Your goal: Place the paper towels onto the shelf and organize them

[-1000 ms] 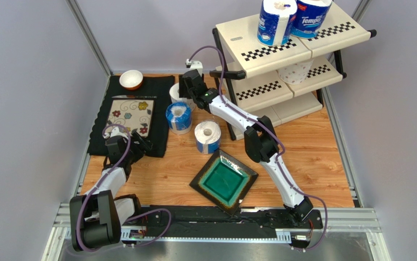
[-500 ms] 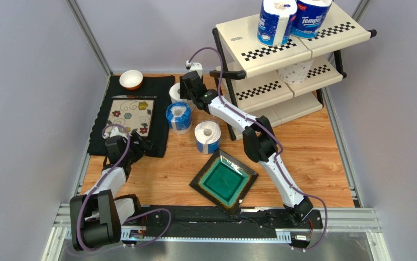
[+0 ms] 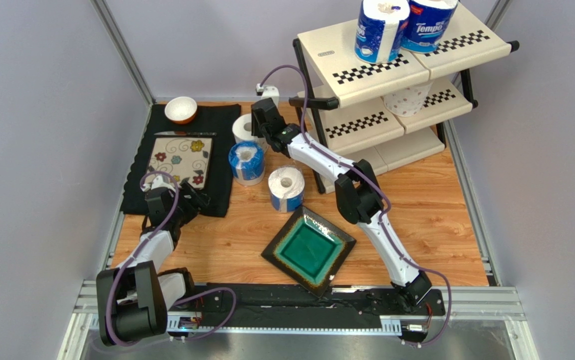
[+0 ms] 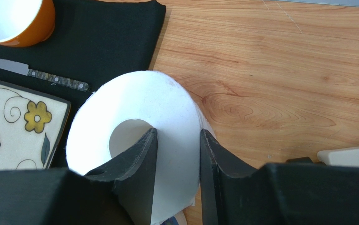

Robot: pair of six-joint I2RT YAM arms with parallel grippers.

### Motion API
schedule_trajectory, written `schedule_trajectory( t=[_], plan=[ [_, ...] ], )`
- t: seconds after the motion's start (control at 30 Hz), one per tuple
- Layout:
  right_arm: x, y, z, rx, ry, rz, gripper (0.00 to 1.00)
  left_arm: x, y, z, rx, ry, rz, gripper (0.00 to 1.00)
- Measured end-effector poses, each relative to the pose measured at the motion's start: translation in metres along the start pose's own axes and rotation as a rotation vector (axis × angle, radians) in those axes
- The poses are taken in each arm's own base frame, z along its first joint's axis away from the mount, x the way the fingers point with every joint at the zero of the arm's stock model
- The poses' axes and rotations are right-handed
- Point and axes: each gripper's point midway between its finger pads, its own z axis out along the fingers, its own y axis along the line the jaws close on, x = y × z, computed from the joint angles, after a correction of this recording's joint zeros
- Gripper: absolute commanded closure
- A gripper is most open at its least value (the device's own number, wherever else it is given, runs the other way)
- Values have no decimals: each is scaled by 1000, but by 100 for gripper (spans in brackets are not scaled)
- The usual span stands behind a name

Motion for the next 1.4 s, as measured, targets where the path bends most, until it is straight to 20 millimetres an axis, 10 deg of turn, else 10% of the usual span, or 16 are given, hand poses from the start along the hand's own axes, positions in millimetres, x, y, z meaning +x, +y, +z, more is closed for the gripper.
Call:
schedule_trajectory(
  t=[0.27, 0.73, 1.07, 1.4],
  plan=[
    [-12, -1, -15, -7, 1, -31, 92, 0, 0, 0, 1, 0, -1, 13],
    [-109, 52, -98, -167, -159, -81, 94, 0, 0, 0, 4, 1, -4, 13],
    [-93, 116, -225, -373, -149, -201, 94, 0, 0, -1, 7, -1, -9, 13],
    [-121, 29, -373, -366, -222, -111, 94, 0, 0, -1, 13, 1, -14, 13]
  ],
)
